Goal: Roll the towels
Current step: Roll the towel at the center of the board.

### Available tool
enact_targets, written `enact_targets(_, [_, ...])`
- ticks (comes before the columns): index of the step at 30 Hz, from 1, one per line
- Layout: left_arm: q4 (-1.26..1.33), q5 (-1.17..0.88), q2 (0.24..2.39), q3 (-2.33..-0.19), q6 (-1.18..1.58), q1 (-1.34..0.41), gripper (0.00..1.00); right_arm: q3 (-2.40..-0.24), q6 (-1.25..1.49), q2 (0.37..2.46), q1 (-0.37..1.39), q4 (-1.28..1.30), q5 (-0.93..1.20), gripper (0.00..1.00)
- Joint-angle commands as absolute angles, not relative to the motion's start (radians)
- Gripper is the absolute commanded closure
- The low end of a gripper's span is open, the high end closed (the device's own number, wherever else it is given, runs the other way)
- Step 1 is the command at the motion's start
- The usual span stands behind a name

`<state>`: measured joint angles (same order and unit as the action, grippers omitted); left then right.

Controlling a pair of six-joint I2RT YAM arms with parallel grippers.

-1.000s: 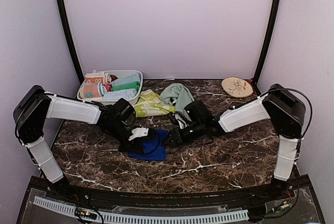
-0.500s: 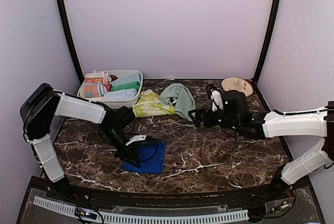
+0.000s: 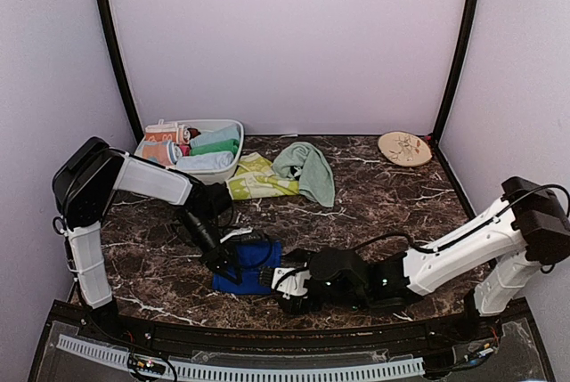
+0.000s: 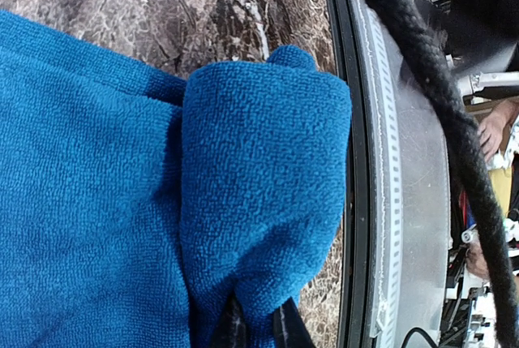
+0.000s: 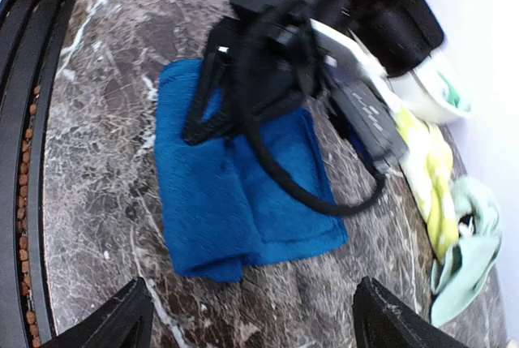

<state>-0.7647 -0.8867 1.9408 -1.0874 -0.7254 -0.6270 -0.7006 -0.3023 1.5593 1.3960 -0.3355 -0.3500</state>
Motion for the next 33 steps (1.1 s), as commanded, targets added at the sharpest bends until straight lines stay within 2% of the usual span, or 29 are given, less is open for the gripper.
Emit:
enact_targets(1, [-0.707,-0.644,2.007,-1.064,-0.671,-0.627,1.0,-0.816,-0.568,1.714,1.462,-0.438,-0.404,0.19])
enact_targets(8, [-0.642,-0.534,2.012,-1.051,-0.625,-0.626,1.0,-0.934,-0.71,1.915,1.457,-0.545,-0.364,0.3])
enact_targets(15, [-0.647,-0.531,2.01,-1.062,-0.622,-0.626,0.98,-0.993,-0.66,2.014,1.398,-0.537,-0.294,0.44])
enact_targets(19, [-0.651,-0.547,1.971,-1.054,-0.637,-0.624,0.81,-1.017,-0.559,2.045,1.362,-0.467,-0.239,0.55])
enact_targets(21, [-0.637,-0.555,1.926,-1.041,-0.639,-0.621,0.71,-1.02,-0.504,2.047,1.343,-0.434,-0.202,0.66])
enact_targets(23, [-0.634,-0.583,1.876,-1.026,-0.646,-0.574,0.63,-1.02,-0.464,2.044,1.328,-0.405,-0.163,0.72])
enact_targets(28, [-0.634,-0.65,1.748,-0.974,-0.692,-0.495,0.5,-1.072,-0.367,2.06,1.297,-0.29,-0.081,0.79])
enact_targets(29, [-0.627,-0.665,1.72,-0.958,-0.7,-0.474,0.44,-1.081,-0.347,2.059,1.286,-0.273,-0.054,0.8])
enact_targets(33, [-0.617,-0.716,1.629,-0.911,-0.732,-0.404,0.41,-1.09,-0.288,2.061,1.262,-0.246,0.004,0.82])
